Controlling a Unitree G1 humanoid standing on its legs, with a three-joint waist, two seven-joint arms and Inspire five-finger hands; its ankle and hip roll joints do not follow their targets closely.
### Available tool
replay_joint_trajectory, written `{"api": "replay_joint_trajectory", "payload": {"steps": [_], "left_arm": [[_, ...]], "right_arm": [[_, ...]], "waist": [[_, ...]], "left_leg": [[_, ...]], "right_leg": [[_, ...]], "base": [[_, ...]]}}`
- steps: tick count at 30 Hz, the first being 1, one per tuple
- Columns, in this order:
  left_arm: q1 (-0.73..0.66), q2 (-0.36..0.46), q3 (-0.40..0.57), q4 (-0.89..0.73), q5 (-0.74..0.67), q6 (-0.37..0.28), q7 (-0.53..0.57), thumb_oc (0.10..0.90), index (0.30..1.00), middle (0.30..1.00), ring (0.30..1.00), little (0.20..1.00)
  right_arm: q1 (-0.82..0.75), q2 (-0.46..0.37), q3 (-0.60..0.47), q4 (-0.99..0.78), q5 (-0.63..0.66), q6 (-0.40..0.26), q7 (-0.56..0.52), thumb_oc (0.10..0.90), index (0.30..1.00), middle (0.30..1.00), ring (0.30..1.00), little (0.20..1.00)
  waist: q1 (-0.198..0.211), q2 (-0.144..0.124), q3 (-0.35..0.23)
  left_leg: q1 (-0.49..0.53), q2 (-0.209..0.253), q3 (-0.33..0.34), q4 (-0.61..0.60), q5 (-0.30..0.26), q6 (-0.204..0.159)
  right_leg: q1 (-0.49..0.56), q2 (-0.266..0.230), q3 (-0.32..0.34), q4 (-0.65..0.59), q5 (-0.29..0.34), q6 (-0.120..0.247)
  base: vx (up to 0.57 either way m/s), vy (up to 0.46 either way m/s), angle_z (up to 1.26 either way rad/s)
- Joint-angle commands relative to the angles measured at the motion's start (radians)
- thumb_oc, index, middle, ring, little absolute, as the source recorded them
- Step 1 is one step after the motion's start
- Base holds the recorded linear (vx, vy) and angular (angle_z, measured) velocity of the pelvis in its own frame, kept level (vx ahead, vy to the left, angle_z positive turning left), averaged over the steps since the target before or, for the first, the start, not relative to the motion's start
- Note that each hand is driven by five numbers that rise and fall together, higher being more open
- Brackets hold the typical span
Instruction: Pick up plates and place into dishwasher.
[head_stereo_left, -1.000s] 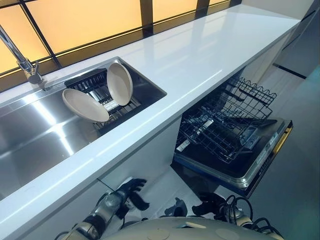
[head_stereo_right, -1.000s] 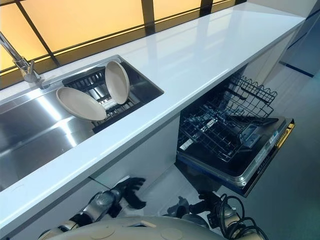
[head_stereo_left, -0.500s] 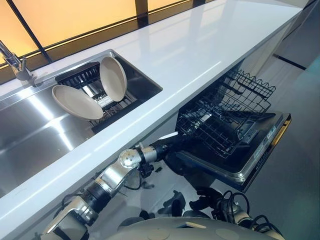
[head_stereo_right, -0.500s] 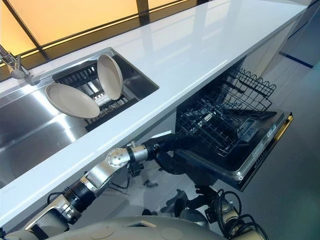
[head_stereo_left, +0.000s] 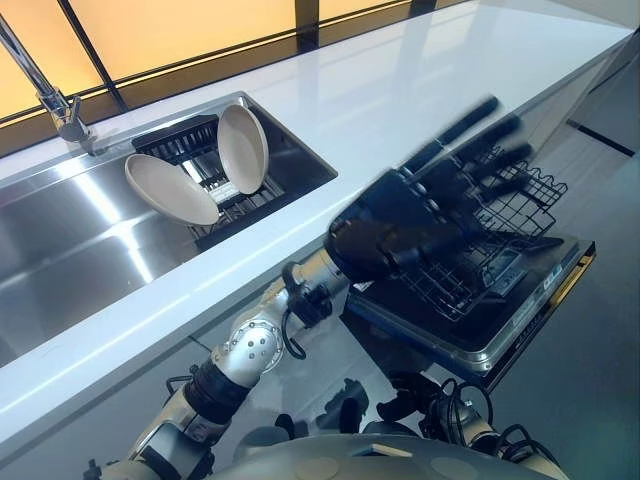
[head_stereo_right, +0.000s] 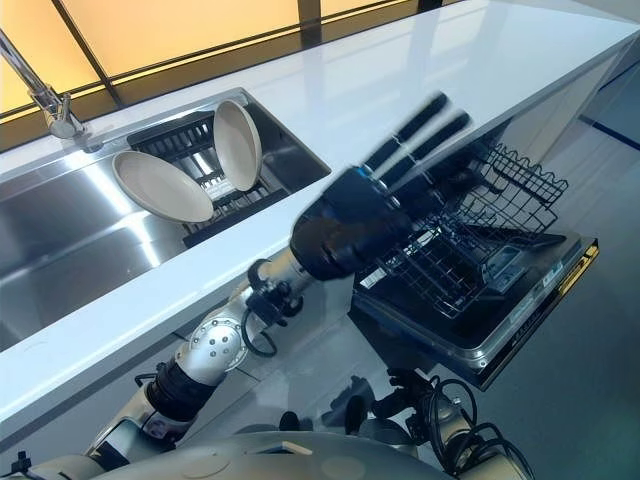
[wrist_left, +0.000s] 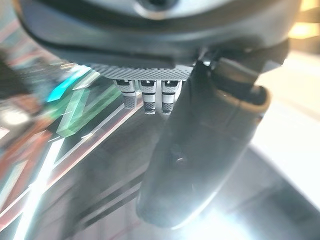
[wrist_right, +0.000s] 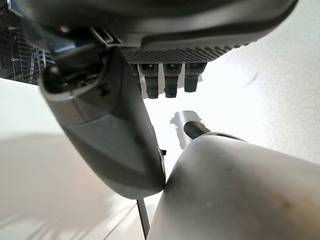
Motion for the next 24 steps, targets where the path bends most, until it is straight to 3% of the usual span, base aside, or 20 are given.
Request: {"api": "replay_joint_trajectory", "payload": {"steps": [1, 3, 4, 5, 9, 12, 13, 17, 19, 24], "left_arm": [[-0.028, -0.019, 0.154, -0.149, 0.155, -0.3, 0.101, 0.8, 0.9, 0.9, 0.9, 0.9], [-0.017, 0.035, 0.227, -0.151, 0.448, -0.387, 0.238, 0.8, 0.9, 0.9, 0.9, 0.9], [-0.013, 0.091, 0.297, -0.15, 0.628, -0.388, 0.343, 0.8, 0.9, 0.9, 0.9, 0.9], [-0.013, 0.103, 0.311, -0.149, 0.681, -0.384, 0.363, 0.8, 0.9, 0.9, 0.9, 0.9], [-0.025, 0.287, 0.488, -0.113, 1.085, -0.284, 0.544, 0.8, 0.9, 0.9, 0.9, 0.9], [-0.05, 0.419, 0.549, -0.061, 1.261, -0.216, 0.637, 0.8, 0.9, 0.9, 0.9, 0.9], [-0.062, 0.512, 0.59, -0.008, 1.33, -0.183, 0.659, 0.8, 0.9, 0.9, 0.9, 0.9], [-0.061, 0.731, 0.665, 0.149, 1.389, -0.133, 0.682, 0.8, 0.9, 0.9, 0.9, 0.9], [-0.051, 0.781, 0.684, 0.205, 1.332, -0.129, 0.658, 0.8, 0.9, 0.9, 0.9, 0.9], [-0.008, 0.881, 0.712, 0.339, 1.395, -0.153, 0.621, 0.8, 0.9, 0.9, 0.9, 0.9]], "right_arm": [[0.019, 0.007, 0.049, 0.029, 0.013, -0.013, -0.003, 0.8, 0.9, 0.9, 0.9, 0.9], [0.034, 0.001, 0.041, 0.02, 0.004, -0.021, -0.002, 0.8, 0.9, 0.9, 0.9, 0.9], [0.051, -0.001, 0.034, 0.018, 0.0, -0.033, -0.005, 0.8, 0.9, 0.9, 0.9, 0.9], [0.054, -0.001, 0.033, 0.017, -0.001, -0.035, -0.006, 0.8, 0.9, 0.9, 0.9, 0.9], [0.081, -0.018, 0.011, 0.02, -0.01, -0.051, -0.001, 0.8, 0.9, 0.9, 0.9, 0.9], [0.087, -0.032, 0.005, 0.03, -0.02, -0.053, 0.005, 0.8, 0.9, 0.9, 0.9, 0.9], [0.088, -0.045, -0.007, 0.036, -0.035, -0.051, 0.015, 0.8, 0.9, 0.9, 0.9, 0.9], [0.091, -0.083, -0.027, 0.051, -0.059, -0.047, 0.037, 0.8, 0.9, 0.9, 0.9, 0.9], [0.093, -0.094, -0.035, 0.047, -0.057, -0.041, 0.043, 0.8, 0.9, 0.9, 0.9, 0.9], [0.099, -0.11, -0.051, 0.037, -0.067, -0.041, 0.044, 0.8, 0.9, 0.9, 0.9, 0.9]], "waist": [[0.041, -0.011, -0.026], [0.05, -0.007, -0.024], [0.056, -0.003, -0.026], [0.058, -0.003, -0.027], [0.065, 0.003, -0.042], [0.061, 0.012, -0.051], [0.055, 0.021, -0.058], [0.04, 0.047, -0.068], [0.035, 0.056, -0.07], [0.019, 0.088, -0.079]], "left_leg": [[-0.09, 0.026, 0.004, 0.059, -0.019, -0.031], [-0.093, 0.024, -0.007, 0.064, -0.017, -0.033], [-0.093, 0.023, -0.015, 0.068, -0.016, -0.035], [-0.093, 0.022, -0.017, 0.07, -0.017, -0.035], [-0.1, 0.02, -0.018, 0.084, -0.015, -0.04], [-0.099, 0.017, -0.013, 0.087, -0.016, -0.041], [-0.099, 0.015, -0.006, 0.09, -0.018, -0.04], [-0.093, 0.005, 0.006, 0.099, -0.025, -0.037], [-0.086, 0.001, 0.015, 0.09, -0.025, -0.033], [-0.053, -0.009, 0.034, 0.032, -0.015, -0.025]], "right_leg": [[0.048, 0.007, 0.017, 0.03, -0.088, 0.033], [0.053, 0.007, 0.012, 0.034, -0.095, 0.032], [0.059, 0.006, 0.007, 0.037, -0.102, 0.032], [0.06, 0.006, 0.006, 0.038, -0.104, 0.032], [0.067, 0.001, 0.005, 0.043, -0.115, 0.032], [0.07, -0.006, 0.01, 0.042, -0.117, 0.034], [0.069, -0.012, 0.014, 0.043, -0.118, 0.035], [0.067, -0.029, 0.03, 0.042, -0.113, 0.04], [0.066, -0.036, 0.031, 0.041, -0.112, 0.043], [0.057, -0.047, 0.028, 0.041, -0.108, 0.055]], "base": [[-0.01, -0.031, 0.07], [0.02, -0.006, 0.14], [0.04, 0.011, 0.16], [0.04, 0.014, 0.15], [0.06, 0.045, 0.08], [0.06, 0.099, 0.05], [0.07, 0.17, 0.06], [0.05, 0.168, -0.07], [0.05, 0.14, -0.09], [0.04, 0.131, -0.01]]}}
